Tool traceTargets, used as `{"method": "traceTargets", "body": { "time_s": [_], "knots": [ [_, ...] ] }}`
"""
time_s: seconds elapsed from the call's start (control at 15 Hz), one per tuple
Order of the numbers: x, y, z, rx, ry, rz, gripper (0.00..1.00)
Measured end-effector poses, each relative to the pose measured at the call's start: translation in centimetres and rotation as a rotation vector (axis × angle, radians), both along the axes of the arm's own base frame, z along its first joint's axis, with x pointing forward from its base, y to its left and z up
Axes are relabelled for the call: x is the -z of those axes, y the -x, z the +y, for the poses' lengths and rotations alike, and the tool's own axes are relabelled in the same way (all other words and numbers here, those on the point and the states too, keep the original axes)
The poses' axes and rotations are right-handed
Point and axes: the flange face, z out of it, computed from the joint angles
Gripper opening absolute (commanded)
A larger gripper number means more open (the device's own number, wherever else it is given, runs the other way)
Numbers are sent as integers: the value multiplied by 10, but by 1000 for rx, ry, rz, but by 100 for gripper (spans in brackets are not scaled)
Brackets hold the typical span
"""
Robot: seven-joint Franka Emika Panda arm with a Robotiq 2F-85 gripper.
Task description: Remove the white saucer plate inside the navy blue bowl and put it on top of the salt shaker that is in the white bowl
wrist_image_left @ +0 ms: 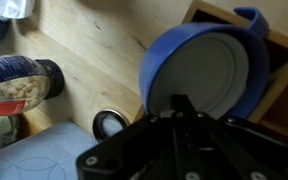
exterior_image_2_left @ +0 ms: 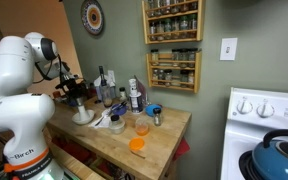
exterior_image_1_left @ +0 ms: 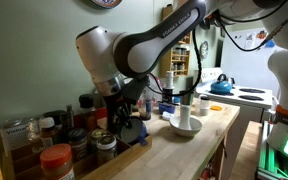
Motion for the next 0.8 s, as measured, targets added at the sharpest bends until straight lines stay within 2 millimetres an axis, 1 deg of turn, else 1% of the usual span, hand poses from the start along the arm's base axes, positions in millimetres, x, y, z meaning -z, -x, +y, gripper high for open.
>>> {"method": "traceTargets", "body": {
  "time_s": [0.13,0.4,0.6,0.8],
  "knots": [
    [-5,4,-2,1,62,-32,0],
    [-13,22,-2,5,182,-64,0],
    [-8,27,-6,15,226,-44,0],
    [6,19,-16,53,222,2,0]
  ]
}}
